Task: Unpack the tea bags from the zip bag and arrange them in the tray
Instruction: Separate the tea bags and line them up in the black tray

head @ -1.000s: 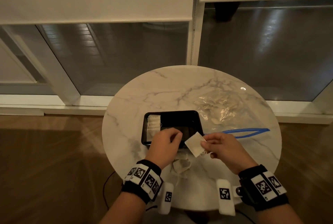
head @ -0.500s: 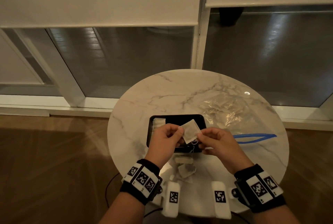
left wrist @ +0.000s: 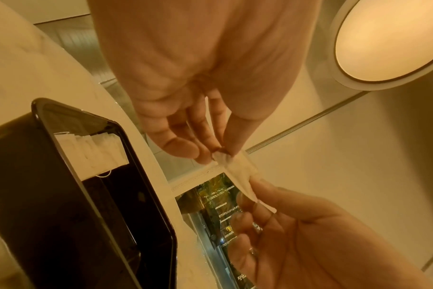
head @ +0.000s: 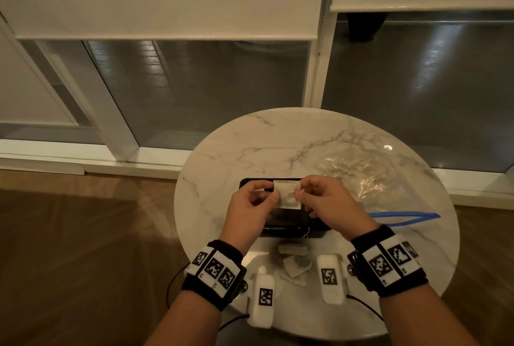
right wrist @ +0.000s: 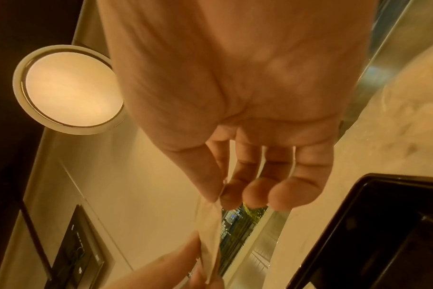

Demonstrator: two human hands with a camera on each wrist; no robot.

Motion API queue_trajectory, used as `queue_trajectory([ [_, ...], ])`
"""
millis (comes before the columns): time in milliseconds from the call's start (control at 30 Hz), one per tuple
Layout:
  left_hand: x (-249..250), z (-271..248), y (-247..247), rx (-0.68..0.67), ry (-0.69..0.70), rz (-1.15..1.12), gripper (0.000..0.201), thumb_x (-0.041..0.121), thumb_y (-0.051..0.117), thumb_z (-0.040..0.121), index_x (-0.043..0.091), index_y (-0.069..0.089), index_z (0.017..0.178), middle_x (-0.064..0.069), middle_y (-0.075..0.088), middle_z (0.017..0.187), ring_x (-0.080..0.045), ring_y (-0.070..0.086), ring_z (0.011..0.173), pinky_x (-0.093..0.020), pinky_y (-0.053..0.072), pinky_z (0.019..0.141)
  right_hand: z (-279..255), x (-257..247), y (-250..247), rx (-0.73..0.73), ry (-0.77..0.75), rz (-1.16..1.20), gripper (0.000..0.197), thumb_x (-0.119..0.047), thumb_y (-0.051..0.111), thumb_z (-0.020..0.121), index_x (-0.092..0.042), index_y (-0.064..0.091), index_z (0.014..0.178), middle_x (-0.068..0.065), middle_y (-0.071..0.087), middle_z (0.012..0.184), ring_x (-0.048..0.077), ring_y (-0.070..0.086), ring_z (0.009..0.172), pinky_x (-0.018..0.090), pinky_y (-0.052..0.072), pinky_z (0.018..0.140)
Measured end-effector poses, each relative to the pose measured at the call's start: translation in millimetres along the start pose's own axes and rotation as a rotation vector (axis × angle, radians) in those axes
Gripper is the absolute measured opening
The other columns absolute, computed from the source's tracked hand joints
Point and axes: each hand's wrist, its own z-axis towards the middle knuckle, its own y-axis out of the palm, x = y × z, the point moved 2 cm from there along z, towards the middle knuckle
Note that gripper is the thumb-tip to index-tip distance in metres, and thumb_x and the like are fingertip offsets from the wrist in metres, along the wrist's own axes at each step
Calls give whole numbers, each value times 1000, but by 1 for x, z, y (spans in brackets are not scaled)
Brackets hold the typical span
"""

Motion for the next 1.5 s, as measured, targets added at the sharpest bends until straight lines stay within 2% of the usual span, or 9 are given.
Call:
queue_trajectory([
  [200,-6,2,-12,6,-31,-128,15,4,66,95,14,69,106,-6,73,82,-19,66,71,-33,58,73,14,0,16,-29,18,61,11,-23,68,93,-20,71,103,-1,70,83,8,65,75,26,54,67],
  [433,-18,8,-26,62,-52,-94,5,9,64,97,11,69,98,-10,76,89,-22,71,80,-31,60,76,23,11,40,60,75,162,12,-23,62,97,-16,72,98,4,75,88,13,67,76,25,55,65],
  [533,-30,15,-40,269,-33,55,11,20,59,101,21,69,96,-2,72,93,-15,68,90,-29,56,80,35,18,45,96,130,47,15,-25,58,99,-20,72,94,3,73,89,11,64,74,25,52,62],
  [600,-42,18,-50,397,-105,115,9,20,58,101,24,65,100,4,68,102,-14,63,97,-26,51,84,45,28,50,80,156,-99,15,-25,59,98,-25,71,89,0,72,88,13,64,79,30,55,70],
  [733,-68,21,-55,408,-274,140,17,20,65,96,19,64,112,2,65,108,-16,62,101,-29,50,90,62,46,70,-5,204,-307,17,-24,62,96,-22,73,83,-2,69,79,13,63,75,32,57,76],
  [933,-86,19,-55,519,-389,-16,20,33,70,92,13,73,91,-4,74,91,-19,67,87,-30,52,75,80,60,93,-66,224,-455,13,-17,70,91,-14,77,81,1,72,81,15,68,82,29,58,84],
  [1067,-87,22,-57,498,-469,-110,24,31,70,92,7,74,90,-9,74,88,-23,67,84,-28,48,65,89,69,99,-30,248,-461,13,-14,75,85,-18,72,73,2,72,80,20,71,84,36,61,82],
  [1367,-97,24,-58,489,-476,-256,14,17,75,86,4,77,89,-13,78,88,-32,72,94,-37,58,80,91,78,108,38,295,-404,12,-14,74,82,-19,72,71,1,71,79,19,71,79,37,63,77],
  [1500,-98,25,-59,492,-480,-273,16,16,75,85,1,76,91,-16,77,90,-35,72,97,-34,58,76,90,76,108,33,297,-419,14,-12,75,79,-21,70,71,1,70,82,20,70,82,37,63,77],
])
